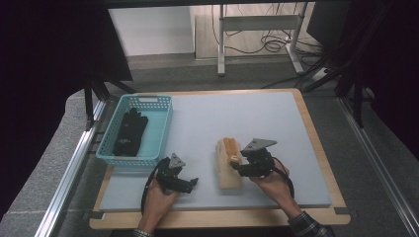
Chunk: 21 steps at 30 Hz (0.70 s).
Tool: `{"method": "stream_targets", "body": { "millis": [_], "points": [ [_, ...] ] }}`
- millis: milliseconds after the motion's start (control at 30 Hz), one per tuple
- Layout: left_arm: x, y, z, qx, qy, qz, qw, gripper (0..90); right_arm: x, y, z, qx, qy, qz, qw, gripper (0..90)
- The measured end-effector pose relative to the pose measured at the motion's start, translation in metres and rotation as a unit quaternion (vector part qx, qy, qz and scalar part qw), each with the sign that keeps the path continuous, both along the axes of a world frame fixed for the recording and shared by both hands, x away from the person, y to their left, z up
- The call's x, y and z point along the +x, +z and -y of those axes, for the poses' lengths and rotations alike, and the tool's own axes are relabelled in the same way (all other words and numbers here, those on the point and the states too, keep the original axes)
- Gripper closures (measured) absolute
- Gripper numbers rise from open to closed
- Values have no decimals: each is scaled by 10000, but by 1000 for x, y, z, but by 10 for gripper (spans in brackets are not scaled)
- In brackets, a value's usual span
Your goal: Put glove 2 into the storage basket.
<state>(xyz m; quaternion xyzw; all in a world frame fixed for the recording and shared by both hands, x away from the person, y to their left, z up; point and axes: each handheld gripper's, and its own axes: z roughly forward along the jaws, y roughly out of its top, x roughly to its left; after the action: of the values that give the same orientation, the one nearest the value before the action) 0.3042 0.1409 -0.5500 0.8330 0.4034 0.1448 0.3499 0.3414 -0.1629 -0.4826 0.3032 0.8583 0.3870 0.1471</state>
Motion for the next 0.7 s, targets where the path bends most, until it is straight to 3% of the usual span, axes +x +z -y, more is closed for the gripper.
{"method": "stream_targets", "body": {
  "millis": [200,300,333,367,467,700],
  "points": [
    [0,0,0,14,-13,-5,10000,20,6,-4,33,143,-361,-154,9991,430],
    [0,0,0,15,-13,-5,10000,20,5,-13,46,212,-444,-325,9983,573],
    [0,0,0,15,-13,-5,10000,20,0,-19,50,224,-403,-377,9982,698],
    [0,0,0,15,-13,-5,10000,20,0,-19,50,224,-403,-377,9982,698],
    [0,0,0,15,-13,-6,10000,20,-10,-29,47,209,-92,-462,9987,854],
    [0,0,-1,7,-5,-4,10000,23,-21,-42,24,-67,302,-500,9983,885]
  ]
}}
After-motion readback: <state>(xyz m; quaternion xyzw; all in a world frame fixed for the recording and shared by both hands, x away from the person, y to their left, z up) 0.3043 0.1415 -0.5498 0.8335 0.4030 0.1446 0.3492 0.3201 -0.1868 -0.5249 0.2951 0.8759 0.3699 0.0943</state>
